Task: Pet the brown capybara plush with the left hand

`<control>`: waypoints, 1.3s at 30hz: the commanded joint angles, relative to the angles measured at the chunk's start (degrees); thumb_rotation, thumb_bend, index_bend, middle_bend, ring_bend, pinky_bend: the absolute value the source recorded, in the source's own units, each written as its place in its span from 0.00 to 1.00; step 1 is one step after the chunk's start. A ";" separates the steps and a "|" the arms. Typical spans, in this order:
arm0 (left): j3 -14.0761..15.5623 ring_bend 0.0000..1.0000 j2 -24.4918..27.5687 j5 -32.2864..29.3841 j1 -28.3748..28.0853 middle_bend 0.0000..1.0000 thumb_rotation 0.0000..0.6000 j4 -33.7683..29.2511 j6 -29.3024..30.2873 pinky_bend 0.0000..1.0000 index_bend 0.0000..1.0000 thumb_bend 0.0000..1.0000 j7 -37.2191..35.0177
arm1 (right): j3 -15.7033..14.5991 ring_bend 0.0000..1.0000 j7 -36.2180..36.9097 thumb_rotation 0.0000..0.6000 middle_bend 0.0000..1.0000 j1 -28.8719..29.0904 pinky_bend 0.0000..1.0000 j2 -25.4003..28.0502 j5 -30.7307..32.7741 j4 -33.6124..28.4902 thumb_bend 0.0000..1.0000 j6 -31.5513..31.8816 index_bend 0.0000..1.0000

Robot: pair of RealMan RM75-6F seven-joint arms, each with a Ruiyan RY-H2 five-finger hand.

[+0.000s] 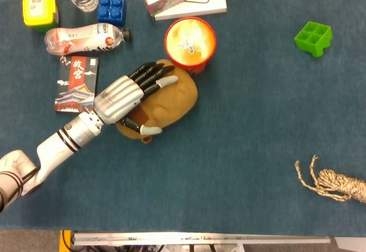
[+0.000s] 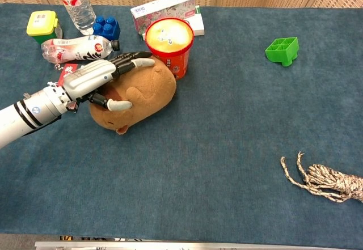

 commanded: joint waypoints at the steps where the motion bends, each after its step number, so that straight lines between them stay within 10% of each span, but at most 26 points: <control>1: -0.18 0.00 0.52 0.50 -0.20 0.00 0.23 -1.52 1.56 0.00 0.00 0.07 0.60 | -0.01 0.19 -0.03 1.00 0.33 -0.02 0.20 0.03 0.01 -0.03 0.19 0.01 0.27; 39: 0.53 0.00 2.79 -2.38 0.05 0.00 0.23 -0.42 -3.74 0.00 0.00 0.07 3.98 | 0.02 0.19 0.88 1.00 0.34 -0.46 0.20 0.11 -0.07 0.39 0.19 0.51 0.27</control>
